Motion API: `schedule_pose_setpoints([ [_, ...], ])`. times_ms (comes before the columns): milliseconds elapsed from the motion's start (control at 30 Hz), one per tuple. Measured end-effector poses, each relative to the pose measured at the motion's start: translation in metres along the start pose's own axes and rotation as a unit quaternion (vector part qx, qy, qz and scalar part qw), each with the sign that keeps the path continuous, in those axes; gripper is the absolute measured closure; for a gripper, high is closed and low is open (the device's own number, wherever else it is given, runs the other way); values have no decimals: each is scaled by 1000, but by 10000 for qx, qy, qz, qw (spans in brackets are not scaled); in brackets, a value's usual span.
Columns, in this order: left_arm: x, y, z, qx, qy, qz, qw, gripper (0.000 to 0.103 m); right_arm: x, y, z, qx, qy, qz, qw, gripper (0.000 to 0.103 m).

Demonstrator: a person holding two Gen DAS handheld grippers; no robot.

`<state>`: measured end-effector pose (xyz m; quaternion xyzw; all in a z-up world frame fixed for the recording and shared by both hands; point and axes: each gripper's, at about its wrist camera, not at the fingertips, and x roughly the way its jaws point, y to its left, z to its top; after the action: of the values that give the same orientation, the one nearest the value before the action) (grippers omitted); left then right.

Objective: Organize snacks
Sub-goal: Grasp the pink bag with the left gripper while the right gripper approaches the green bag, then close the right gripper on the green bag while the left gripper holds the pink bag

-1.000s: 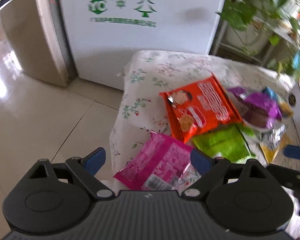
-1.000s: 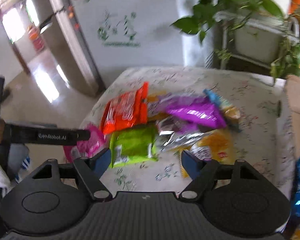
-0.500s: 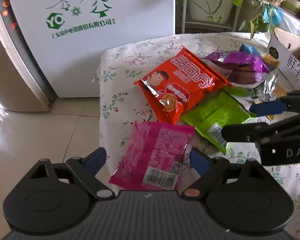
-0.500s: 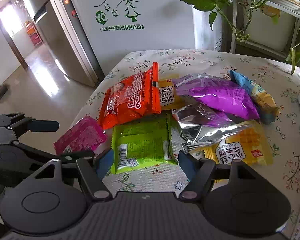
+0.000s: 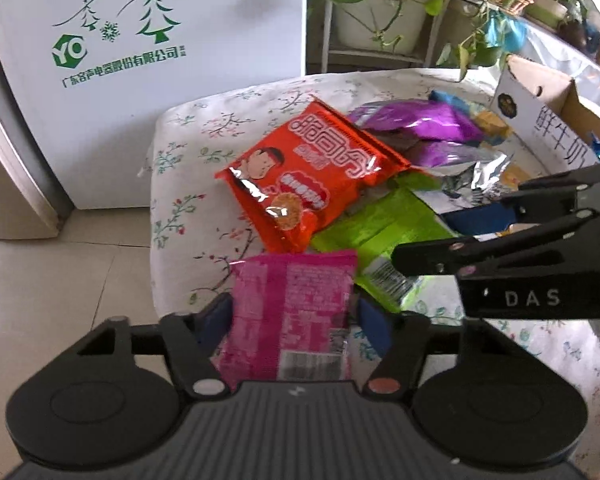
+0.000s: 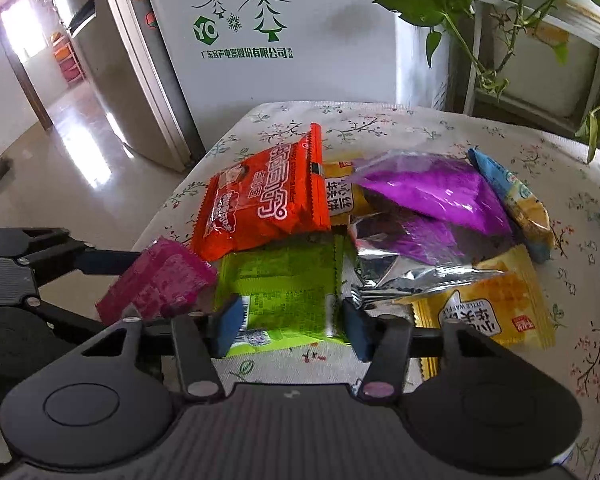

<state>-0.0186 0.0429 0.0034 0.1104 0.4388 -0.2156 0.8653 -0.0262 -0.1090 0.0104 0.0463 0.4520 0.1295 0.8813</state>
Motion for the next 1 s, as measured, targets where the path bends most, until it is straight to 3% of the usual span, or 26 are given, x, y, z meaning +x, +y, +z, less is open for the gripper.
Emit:
schedule_pose_setpoints([
  [267, -6, -15, -5, 220, 93, -193, 9995, 43, -22, -14, -13, 144, 306, -77, 9994, 57],
  [467, -9, -12, -7, -78, 163, -120, 9998, 43, -44, -33, -29, 154, 592, -235, 9979, 56],
  [567, -9, -16, -7, -94, 151, -36, 9998, 40, -50, -43, -35, 351, 551, -116, 9978, 41],
  [633, -8, -18, -7, -140, 141, -46, 9998, 32, -50, -44, -36, 369, 463, -75, 9982, 26],
  [800, -3, -17, -8, -199, 144, 34, 9997, 20, -39, -30, -39, -4, 543, 50, 9985, 18],
  [1000, 2, -19, -9, -135, 125, 57, 9998, 6, -31, -10, -45, -588, 445, -205, 9971, 9],
])
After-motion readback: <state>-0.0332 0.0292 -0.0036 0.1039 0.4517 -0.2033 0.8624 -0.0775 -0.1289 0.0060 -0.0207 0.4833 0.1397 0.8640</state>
